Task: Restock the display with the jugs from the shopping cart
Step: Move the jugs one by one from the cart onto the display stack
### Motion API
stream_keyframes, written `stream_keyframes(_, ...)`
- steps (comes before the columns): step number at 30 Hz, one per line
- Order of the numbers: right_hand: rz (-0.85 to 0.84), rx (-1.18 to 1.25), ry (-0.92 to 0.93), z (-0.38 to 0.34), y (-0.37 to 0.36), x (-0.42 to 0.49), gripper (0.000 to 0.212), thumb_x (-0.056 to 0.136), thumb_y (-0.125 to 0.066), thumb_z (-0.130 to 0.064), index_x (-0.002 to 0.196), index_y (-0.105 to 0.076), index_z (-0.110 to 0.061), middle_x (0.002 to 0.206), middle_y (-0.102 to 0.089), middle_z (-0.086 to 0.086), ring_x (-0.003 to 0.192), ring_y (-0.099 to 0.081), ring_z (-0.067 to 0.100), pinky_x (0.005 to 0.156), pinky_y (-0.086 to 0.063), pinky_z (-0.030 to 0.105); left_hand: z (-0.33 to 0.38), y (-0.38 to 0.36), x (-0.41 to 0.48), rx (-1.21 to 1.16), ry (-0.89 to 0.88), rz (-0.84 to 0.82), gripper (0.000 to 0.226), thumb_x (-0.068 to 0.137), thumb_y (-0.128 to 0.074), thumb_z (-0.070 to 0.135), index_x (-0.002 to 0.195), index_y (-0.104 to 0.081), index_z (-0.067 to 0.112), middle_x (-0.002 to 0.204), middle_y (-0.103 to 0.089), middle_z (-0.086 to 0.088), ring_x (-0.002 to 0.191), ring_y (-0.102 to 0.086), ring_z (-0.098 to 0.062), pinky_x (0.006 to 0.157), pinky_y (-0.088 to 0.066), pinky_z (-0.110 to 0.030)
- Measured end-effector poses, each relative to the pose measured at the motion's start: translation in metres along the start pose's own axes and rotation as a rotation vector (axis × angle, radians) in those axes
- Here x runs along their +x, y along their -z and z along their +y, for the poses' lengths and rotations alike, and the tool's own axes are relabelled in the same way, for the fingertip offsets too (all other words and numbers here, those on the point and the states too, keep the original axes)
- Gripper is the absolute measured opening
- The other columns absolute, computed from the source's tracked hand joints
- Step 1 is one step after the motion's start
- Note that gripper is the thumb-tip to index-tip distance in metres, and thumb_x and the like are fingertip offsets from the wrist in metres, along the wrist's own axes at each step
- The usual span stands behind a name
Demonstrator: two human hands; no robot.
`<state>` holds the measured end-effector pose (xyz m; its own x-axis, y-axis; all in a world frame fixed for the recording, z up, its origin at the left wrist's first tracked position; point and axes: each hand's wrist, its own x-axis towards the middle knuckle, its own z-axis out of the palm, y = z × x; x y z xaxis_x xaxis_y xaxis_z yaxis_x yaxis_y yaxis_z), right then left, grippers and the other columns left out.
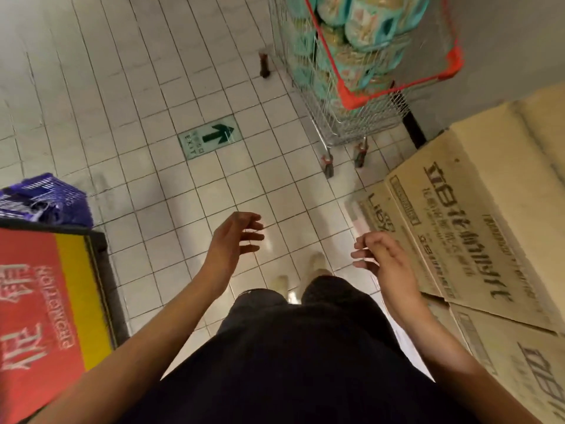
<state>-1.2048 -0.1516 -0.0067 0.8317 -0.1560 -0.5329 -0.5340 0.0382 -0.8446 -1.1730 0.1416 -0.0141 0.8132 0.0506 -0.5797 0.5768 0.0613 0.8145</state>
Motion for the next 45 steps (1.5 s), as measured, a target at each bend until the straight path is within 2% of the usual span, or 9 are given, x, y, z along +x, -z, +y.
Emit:
stream_keyframes(2,0.016,-0.016,-0.021,-0.011,-0.009,0.023,0.037,0.108,-0.051,-0.01,0.083,-0.073,-0.027,0.096,-0.072,0.005,0.085,-0.07,0.02,0.077,-0.057,0.034,0.02,0.009,0.026,-0.009,-0.029,-0.003,0.039,0.098,-0.049,0.047,0.114,-0.071,0.019,0.111,-0.074,-0.01,0.102,-0.073,-0.029,0.082,-0.059,-0.037)
stream_keyframes(7,0.056,-0.018,-0.063,-0.052,-0.045,0.107,0.019,0.108,-0.05,-0.01,0.104,-0.067,-0.002,0.096,-0.072,0.01,0.086,-0.068,0.023,0.078,-0.057,0.034,0.075,0.021,0.104,-0.018,-0.077,0.0,0.032,0.101,-0.048,0.048,0.11,-0.074,0.032,0.111,-0.075,-0.005,0.102,-0.074,-0.025,0.079,-0.062,-0.032)
stream_keyframes(14,-0.001,0.006,-0.081,-0.146,-0.129,0.256,0.024,0.11,-0.05,-0.017,0.099,-0.07,-0.01,0.092,-0.074,0.003,0.081,-0.072,0.014,0.071,-0.06,0.026,0.155,0.059,0.212,-0.013,0.019,0.076,0.04,0.093,-0.05,0.059,0.111,-0.074,0.032,0.112,-0.076,-0.005,0.104,-0.074,-0.026,0.081,-0.059,-0.036)
stream_keyframes(19,-0.118,-0.004,-0.047,-0.214,-0.192,0.352,0.025,0.111,-0.048,-0.018,0.099,-0.07,-0.013,0.091,-0.074,0.003,0.086,-0.071,0.018,0.076,-0.06,0.03,0.214,0.101,0.281,0.014,0.03,0.127,0.029,0.101,-0.05,0.044,0.11,-0.074,0.03,0.112,-0.075,-0.007,0.103,-0.073,-0.027,0.078,-0.062,-0.032)
stream_keyframes(22,-0.189,-0.023,0.006,-0.25,-0.223,0.408,0.024,0.111,-0.049,-0.02,0.101,-0.07,-0.013,0.093,-0.075,0.003,0.087,-0.072,0.018,0.075,-0.061,0.028,0.245,0.125,0.326,0.046,0.024,0.138,0.028,0.104,-0.048,0.043,0.111,-0.072,0.031,0.112,-0.074,-0.005,0.103,-0.073,-0.025,0.084,-0.062,-0.037)
stream_keyframes(27,-0.147,-0.034,0.027,-0.295,-0.264,0.498,0.025,0.11,-0.049,-0.023,0.1,-0.07,-0.016,0.095,-0.074,0.006,0.088,-0.072,0.021,0.074,-0.059,0.027,0.298,0.159,0.417,0.098,0.036,0.117,0.027,0.111,-0.044,0.031,0.114,-0.071,0.029,0.112,-0.074,-0.004,0.104,-0.073,-0.025,0.082,-0.061,-0.035)
stream_keyframes(35,0.114,0.11,-0.052,-0.346,-0.304,0.58,0.026,0.111,-0.049,-0.022,0.098,-0.07,-0.014,0.088,-0.074,0.005,0.081,-0.072,0.017,0.074,-0.057,0.033,0.432,0.156,0.585,0.31,-0.009,-0.131,0.026,0.109,-0.047,0.029,0.117,-0.068,0.016,0.11,-0.074,-0.006,0.102,-0.072,-0.027,0.085,-0.06,-0.039)
stream_keyframes(38,0.231,0.181,-0.08,-0.362,-0.305,0.598,0.025,0.11,-0.049,-0.021,0.097,-0.07,-0.013,0.085,-0.074,0.003,0.078,-0.072,0.016,0.071,-0.059,0.03,0.483,0.118,0.644,0.434,-0.049,-0.289,0.024,0.111,-0.043,0.017,0.118,-0.066,0.013,0.109,-0.072,-0.007,0.1,-0.072,-0.026,0.086,-0.059,-0.039)
stream_keyframes(45,0.457,0.368,-0.12,-0.389,-0.279,0.659,0.026,0.109,-0.05,-0.021,0.094,-0.07,-0.013,0.082,-0.073,0.004,0.076,-0.071,0.016,0.071,-0.058,0.031,0.569,-0.008,0.757,0.566,-0.126,-0.551,0.025,0.109,-0.045,0.011,0.121,-0.065,0.003,0.112,-0.071,-0.017,0.095,-0.069,-0.021,0.083,-0.058,-0.037)
